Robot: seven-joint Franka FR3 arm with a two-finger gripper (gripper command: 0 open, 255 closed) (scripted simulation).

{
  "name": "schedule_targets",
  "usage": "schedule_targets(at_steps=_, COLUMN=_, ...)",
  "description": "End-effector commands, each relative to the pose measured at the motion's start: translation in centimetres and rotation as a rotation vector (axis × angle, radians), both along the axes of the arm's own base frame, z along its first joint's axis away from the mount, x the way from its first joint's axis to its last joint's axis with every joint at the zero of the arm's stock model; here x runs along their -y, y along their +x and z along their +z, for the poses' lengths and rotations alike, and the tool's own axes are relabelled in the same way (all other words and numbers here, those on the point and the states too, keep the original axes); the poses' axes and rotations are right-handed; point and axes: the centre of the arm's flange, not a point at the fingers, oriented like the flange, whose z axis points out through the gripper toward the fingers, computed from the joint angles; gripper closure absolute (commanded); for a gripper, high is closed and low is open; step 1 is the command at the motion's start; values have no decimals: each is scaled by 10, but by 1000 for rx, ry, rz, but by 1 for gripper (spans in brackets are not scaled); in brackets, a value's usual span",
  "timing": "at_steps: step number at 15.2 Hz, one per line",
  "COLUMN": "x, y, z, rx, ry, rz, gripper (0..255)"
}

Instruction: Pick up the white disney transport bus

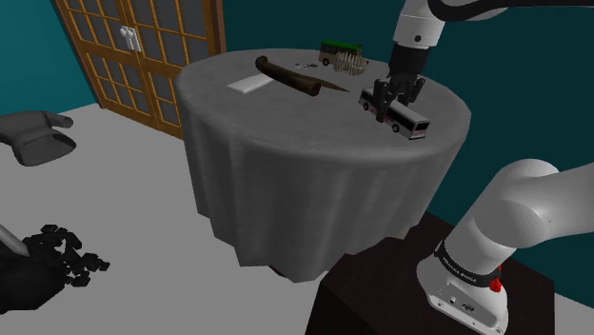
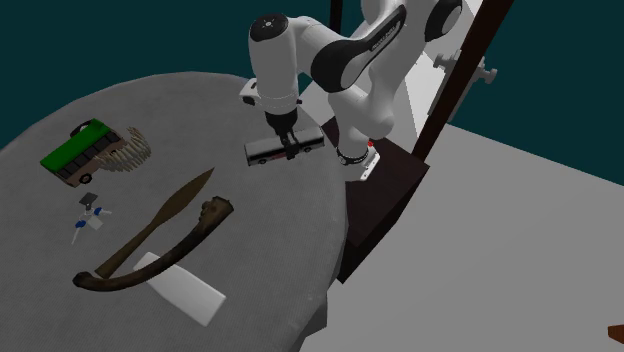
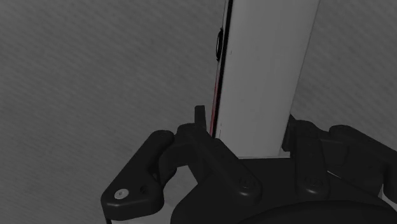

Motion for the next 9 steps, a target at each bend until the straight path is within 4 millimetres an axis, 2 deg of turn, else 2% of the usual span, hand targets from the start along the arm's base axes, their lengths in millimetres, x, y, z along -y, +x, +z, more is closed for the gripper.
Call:
schedule_targets(at_steps=1, x=0, y=0, z=-1, rx=-1, ry=0, rz=0, gripper=255)
schedule_targets(at_steps=7, x=0, y=0, z=0, rx=-1, ry=0, rz=0, gripper=255)
schedule_targets(at_steps=9, x=0, y=-1, z=10, rx=-1, ry=0, rz=0, gripper=255)
